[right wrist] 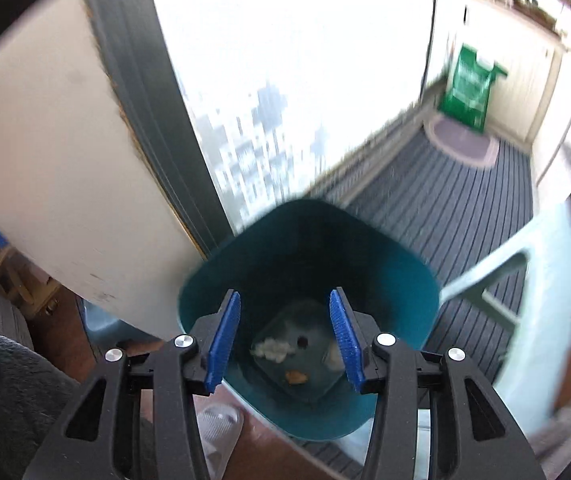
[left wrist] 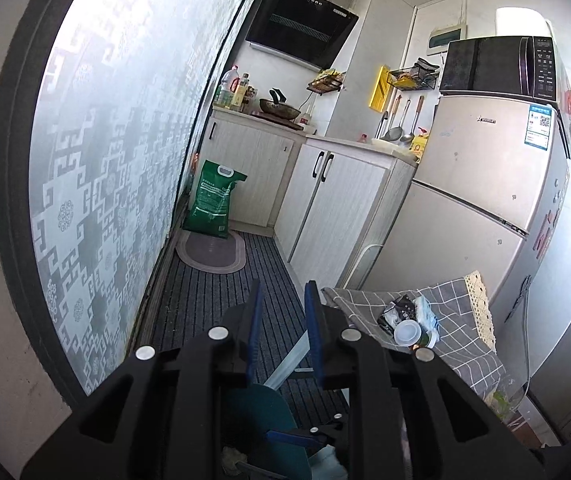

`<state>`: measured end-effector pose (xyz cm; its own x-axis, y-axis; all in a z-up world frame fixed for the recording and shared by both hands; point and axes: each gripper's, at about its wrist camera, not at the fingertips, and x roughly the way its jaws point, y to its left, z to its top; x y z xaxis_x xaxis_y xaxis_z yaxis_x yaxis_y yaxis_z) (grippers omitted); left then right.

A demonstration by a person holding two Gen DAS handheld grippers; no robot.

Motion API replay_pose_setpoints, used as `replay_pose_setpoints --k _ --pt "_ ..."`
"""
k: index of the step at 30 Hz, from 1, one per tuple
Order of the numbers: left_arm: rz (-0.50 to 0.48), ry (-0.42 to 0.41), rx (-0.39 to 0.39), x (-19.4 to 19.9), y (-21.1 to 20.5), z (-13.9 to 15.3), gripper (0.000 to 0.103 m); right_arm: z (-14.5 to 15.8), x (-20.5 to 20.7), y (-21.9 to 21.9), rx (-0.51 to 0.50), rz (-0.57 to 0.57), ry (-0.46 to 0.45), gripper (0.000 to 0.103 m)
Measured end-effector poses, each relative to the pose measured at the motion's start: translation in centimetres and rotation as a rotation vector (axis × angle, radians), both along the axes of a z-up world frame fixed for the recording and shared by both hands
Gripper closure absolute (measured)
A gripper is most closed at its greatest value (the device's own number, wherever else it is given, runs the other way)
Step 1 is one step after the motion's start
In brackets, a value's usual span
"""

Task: Collect trash
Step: 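Move both open tools back over the stool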

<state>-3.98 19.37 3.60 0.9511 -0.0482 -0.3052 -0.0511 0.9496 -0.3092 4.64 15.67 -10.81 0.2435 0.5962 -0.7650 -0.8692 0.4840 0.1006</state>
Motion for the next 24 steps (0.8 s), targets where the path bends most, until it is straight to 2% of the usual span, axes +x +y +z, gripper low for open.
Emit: replay_pose_setpoints --k 4,6,9,11,13,15,16,17,21,24 --pt "0.023 -0.039 0.021 0.0 -0.1 1.4 0.078 4.3 -0.7 -2.7 0.069 -0.01 -0.079 0.056" --pt "0.027 -0.062 0.005 0.1 0.0 2.1 0.075 6.8 -1.0 -4.4 0.088 -0.025 -0.134 0.056" --pt "0.023 -0.049 0.012 1.0 -0.5 2.5 0.07 10.1 0.0 -7.7 0.102 -0.083 -0.192 0.056" --pt "0.011 -0.023 0.026 2.1 -1.6 2.4 0.068 11.5 2.1 -10.1 0.127 -0.159 -0.177 0.056" --pt "-0.019 0.008 0.047 3.3 -3.2 2.1 0.067 12.2 4.0 -12.8 0.147 -0.226 -0.184 0.056" --pt "-0.062 0.047 0.086 4.7 -5.3 1.5 0.059 12.5 5.8 -15.3 0.147 -0.267 -0.179 0.055" --pt "-0.084 0.063 0.104 5.4 -6.5 1.1 0.058 12.6 6.6 -16.5 0.152 -0.284 -0.177 0.054" --pt "-0.104 0.077 0.111 6.1 -7.3 0.7 0.056 12.7 7.3 -17.6 0.153 -0.3 -0.181 0.049" --pt "-0.152 0.127 0.144 8.6 -10.8 -0.6 0.049 13.1 10.1 -21.5 0.178 -0.314 -0.171 0.046" --pt "-0.188 0.167 0.185 10.1 -13.1 -1.7 0.048 12.8 11.8 -24.0 0.177 -0.313 -0.168 0.043"
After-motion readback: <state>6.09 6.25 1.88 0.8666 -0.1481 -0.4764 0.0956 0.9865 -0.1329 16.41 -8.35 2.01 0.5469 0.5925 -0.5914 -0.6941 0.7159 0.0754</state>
